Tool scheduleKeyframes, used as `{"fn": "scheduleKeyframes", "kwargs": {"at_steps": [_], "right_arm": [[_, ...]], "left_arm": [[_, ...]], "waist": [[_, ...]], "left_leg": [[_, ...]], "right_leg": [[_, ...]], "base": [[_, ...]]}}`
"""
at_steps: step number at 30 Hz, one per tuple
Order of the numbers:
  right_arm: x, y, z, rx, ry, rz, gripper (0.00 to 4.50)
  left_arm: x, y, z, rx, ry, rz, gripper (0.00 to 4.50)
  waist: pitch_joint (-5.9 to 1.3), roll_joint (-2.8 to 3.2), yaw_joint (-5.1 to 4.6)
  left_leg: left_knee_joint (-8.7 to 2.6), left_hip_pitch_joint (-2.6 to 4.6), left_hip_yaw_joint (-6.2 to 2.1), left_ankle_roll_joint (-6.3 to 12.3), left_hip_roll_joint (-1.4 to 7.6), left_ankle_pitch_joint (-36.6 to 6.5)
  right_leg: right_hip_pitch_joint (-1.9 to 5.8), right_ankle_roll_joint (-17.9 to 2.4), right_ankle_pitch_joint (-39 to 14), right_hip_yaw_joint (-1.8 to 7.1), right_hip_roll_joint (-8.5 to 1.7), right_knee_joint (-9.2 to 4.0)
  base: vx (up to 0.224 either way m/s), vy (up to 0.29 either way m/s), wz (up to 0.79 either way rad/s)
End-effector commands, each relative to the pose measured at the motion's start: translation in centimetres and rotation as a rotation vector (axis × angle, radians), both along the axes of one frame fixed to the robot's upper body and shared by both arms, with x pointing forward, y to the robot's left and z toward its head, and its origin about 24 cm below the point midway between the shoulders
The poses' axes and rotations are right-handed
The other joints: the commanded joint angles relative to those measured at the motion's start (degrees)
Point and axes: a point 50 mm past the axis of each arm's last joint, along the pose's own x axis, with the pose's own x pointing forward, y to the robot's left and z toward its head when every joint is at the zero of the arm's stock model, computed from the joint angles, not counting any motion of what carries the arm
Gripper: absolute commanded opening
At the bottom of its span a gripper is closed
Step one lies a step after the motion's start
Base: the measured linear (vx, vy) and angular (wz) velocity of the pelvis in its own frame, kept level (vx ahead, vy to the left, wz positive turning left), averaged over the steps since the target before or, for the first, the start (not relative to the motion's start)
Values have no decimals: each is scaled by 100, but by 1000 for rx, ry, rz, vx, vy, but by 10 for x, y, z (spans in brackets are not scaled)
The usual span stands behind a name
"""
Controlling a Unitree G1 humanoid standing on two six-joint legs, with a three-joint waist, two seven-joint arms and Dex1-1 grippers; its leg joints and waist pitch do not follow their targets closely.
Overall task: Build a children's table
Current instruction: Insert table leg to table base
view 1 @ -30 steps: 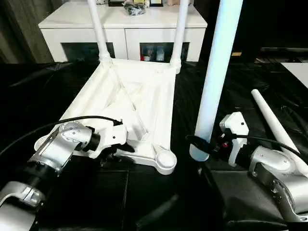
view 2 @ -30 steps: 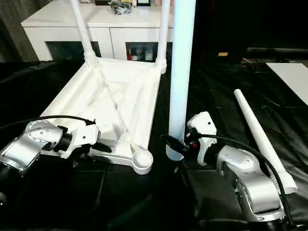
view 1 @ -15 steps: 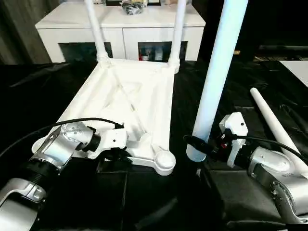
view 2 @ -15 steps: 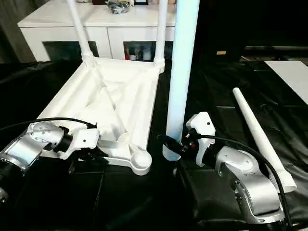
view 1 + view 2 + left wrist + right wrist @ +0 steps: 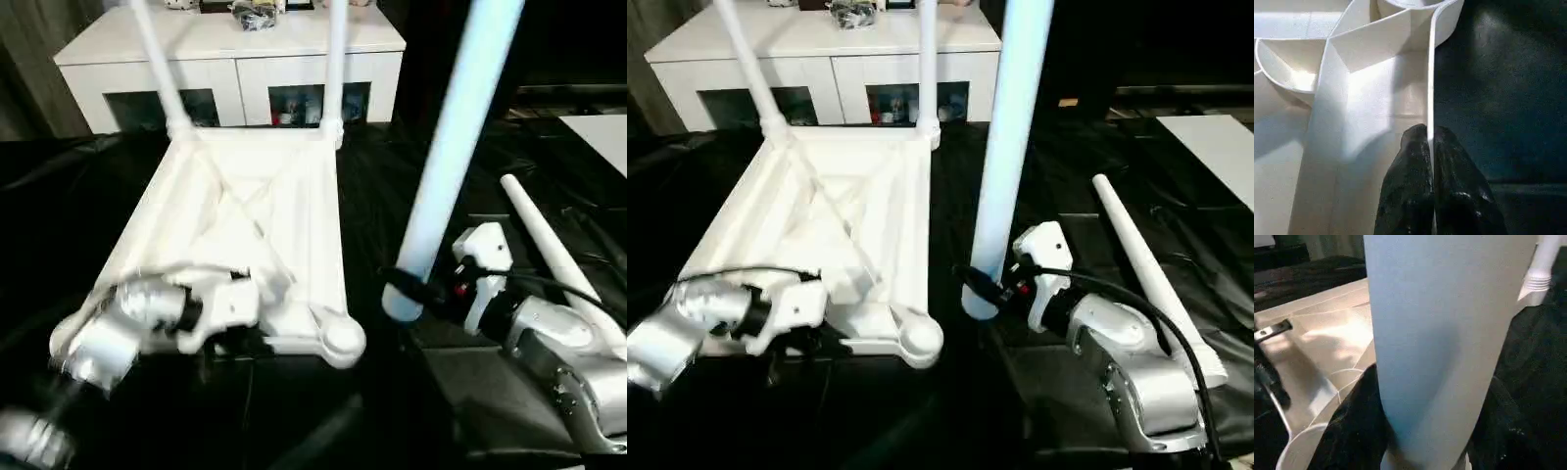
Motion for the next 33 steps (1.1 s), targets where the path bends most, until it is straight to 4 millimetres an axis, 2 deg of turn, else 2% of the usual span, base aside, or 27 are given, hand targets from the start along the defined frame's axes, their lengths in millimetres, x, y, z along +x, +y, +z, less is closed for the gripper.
{"fn": "scheduleKeyframes", "kwargs": {"at_steps": [1, 2, 3, 4, 5, 6, 7, 8, 9, 10, 12, 15, 16, 20, 21, 22, 23, 24, 26, 27, 33], "right_arm": [[4, 0, 5, 32, -1, -20, 186], [4, 0, 5, 32, -1, -20, 186], [4, 0, 5, 36, 2, -26, 186], [5, 0, 4, 38, 5, -30, 186], [6, 1, 4, 49, 16, -41, 186], [6, 1, 4, 49, 16, -41, 186], [7, 2, 3, 60, 24, -49, 186], [9, 3, 4, 90, 42, -62, 186], [9, 3, 4, 99, 47, -65, 186], [10, 4, 6, 131, 60, -62, 186], [11, 5, 6, 148, 71, -58, 186], [16, 5, 2, 154, 141, -9, 185], [17, 4, 0, 139, 151, -2, 185], [23, 4, -5, 95, 161, 3, 185], [27, 5, -6, 96, 167, 9, 185], [29, 5, -6, 98, 172, 13, 185], [33, 7, -7, 115, 188, 25, 185], [34, 8, -7, 122, 197, 31, 185], [36, 10, -9, 125, 216, 47, 185], [37, 10, -10, 122, 224, 60, 185], [41, 15, -13, 128, 263, 115, 185]], "left_arm": [[-10, -6, -24, 6, 52, 189, 2], [-10, -6, -24, 6, 52, 189, 2], [-8, -10, -24, -20, 21, 259, 2], [-7, -13, -24, -33, 1, 305, 2], [-7, -18, -23, -44, -25, 357, 2], [-7, -18, -23, -44, -25, 357, 2], [-7, -21, -23, -51, -41, 380, 2], [-4, -27, -22, -67, -63, 423, 2], [-4, -29, -21, -71, -67, 436, 2], [-3, -34, -18, -87, -73, 433, 2], [-2, -36, -17, -95, -81, 425, 2], [-3, -44, -13, -109, -78, 362, 0], [-4, -45, -14, -105, -75, 343, 0], [-6, -45, -16, -79, -74, 303, 0], [-5, -46, -16, -71, -88, 284, 0], [-5, -47, -16, -67, -97, 274, 0], [-2, -48, -16, -53, -111, 265, 0], [-1, -49, -16, -47, -113, 261, 0], [2, -50, -16, -42, -118, 253, 0], [3, -50, -16, -38, -121, 246, 0], [10, -50, -13, -19, -140, 220, 0]], "waist": [[-233, -81, 17], [-229, -88, 10], [-212, -88, 20], [-208, -79, 23], [-207, -106, 14], [-194, -104, 2], [-186, -109, -10], [-189, -143, -21], [-188, -126, -25], [-182, -163, -23], [-188, -151, -9], [-235, -123, 2], [-235, -122, 5], [-257, -135, 33], [-264, -198, 21], [-263, -168, 27], [-253, -231, 20], [-234, -190, 27], [-230, -187, 38], [-228, -215, 58], [-230, -243, 116]], "left_leg": [[-425, 49, -162, 419, 436, -632], [-427, 58, -154, 409, 447, -665], [-429, 63, -155, 384, 442, -811], [-433, 70, -149, 356, 442, -877], [-444, 53, -156, 310, 446, -915], [-454, 27, -167, 306, 433, -908], [-472, 14, -177, 263, 413, -1005], [-473, 6, -175, 243, 411, -1013], [-470, 24, -174, 193, 408, -1070], [-469, 32, -168, 194, 405, -1069], [-459, 35, -161, 200, 401, -992], [-427, 30, -162, 278, 399, -630], [-426, 30, -157, 291, 401, -604], [-393, 19, -141, 390, 394, -397], [-385, 16, -130, 420, 394, -364], [-389, 2, -142, 448, 392, -313], [-389, 16, -124, 470, 395, -360], [-399, 32, -120, 423, 399, -537], [-404, 68, -110, 337, 420, -688], [-416, 63, -108, 269, 427, -696], [-425, 62, -103, 210, 437, -635]], "right_leg": [[164, -1552, 384, 265, -535, -374], [167, -1579, 306, 268, -545, -386], [149, -1525, -135, 267, -540, -437], [139, -1504, -286, 270, -537, -447], [155, -1462, -459, 276, -542, -455], [159, -1427, -534, 268, -534, -465], [153, -1310, -817, 257, -513, -490], [158, -1265, -887, 257, -515, -496], [136, -1204, -1053, 255, -521, -520], [123, -1177, -1091, 262, -515, -535], [114, -1141, -1058, 276, -515, -544], [120, -1241, -312, 259, -486, -470], [119, -1265, -231, 258, -488, -467], [137, -1360, 244, 251, -494, -423], [143, -1374, 302, 251, -492, -419], [146, -1391, 372, 244, -493, -398], [130, -1400, 284, 245, -494, -405], [108, -1415, -22, 244, -507, -439], [86, -1399, -244, 251, -502, -463], [95, -1387, -281, 257, -504, -453], [92, -1350, -159, 262, -514, -438]], "base": [[0, 0, 0], [0, 0, 0], [0, 0, 0], [0, 0, 0], [0, 0, 0], [0, 0, 0], [0, 0, 0], [0, 0, 0], [0, 0, 0], [0, 0, 0], [0, 0, 0], [0, 0, 0], [0, 0, 0], [0, 0, 0], [0, 0, 0], [0, 0, 0], [0, 0, 0], [0, 0, 0], [0, 0, 0], [0, 0, 0], [0, 0, 0]]}}
